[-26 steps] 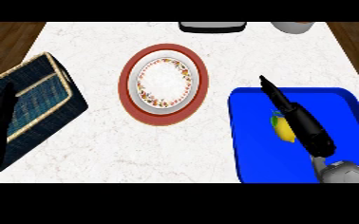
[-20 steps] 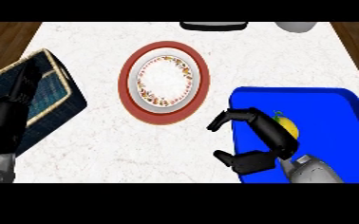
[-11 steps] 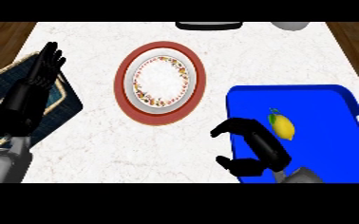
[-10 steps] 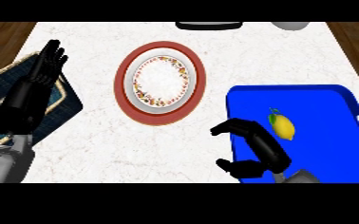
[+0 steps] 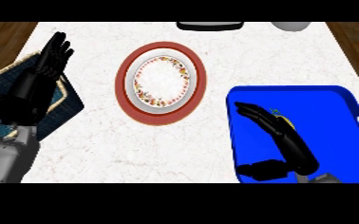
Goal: Pick the lemon from the tray and place it in the plate
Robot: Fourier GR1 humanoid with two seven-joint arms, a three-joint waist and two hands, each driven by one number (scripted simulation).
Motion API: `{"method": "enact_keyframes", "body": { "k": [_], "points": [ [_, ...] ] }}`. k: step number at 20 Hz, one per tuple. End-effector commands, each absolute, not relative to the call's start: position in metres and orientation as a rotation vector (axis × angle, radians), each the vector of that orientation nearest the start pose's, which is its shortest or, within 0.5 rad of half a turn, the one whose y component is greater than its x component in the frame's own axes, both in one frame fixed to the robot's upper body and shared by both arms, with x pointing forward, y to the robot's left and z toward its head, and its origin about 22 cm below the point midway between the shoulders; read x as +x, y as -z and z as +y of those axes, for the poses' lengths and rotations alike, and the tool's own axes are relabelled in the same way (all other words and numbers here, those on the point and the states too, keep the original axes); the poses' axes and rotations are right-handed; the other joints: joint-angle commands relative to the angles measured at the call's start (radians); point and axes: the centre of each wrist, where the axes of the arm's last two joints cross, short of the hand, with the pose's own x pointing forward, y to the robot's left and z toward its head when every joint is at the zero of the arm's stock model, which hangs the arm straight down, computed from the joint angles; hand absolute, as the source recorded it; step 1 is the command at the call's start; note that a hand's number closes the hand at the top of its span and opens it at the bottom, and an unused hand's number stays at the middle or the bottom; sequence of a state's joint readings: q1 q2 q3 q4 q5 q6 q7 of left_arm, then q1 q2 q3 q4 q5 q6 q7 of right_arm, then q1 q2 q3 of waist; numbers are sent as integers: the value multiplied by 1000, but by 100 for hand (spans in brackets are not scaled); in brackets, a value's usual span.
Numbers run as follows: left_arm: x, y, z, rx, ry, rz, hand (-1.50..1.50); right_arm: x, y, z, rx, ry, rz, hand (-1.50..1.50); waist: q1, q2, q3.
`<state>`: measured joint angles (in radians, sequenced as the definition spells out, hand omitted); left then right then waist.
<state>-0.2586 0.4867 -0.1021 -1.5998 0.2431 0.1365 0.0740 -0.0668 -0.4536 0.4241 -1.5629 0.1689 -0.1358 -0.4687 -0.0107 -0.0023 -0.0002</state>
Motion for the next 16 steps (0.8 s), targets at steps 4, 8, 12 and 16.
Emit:
{"method": "enact_keyframes", "body": {
  "k": [4,8,12,16],
  "points": [
    [291,-100,292,165,226,-1743,0,240,-69,-274,-456,-1142,-1721,-150,-6,-6,-4],
    [293,-95,283,143,225,-1723,0,250,-105,-282,-623,-1343,-1443,-150,-2,-4,-6],
    [299,-109,281,145,232,-1753,0,241,-110,-268,-654,-1497,-1173,-150,2,-2,-4],
    [286,-90,287,141,228,-1739,0,234,-124,-249,-667,-1538,-1035,-150,12,-1,-2]
  ]
}}
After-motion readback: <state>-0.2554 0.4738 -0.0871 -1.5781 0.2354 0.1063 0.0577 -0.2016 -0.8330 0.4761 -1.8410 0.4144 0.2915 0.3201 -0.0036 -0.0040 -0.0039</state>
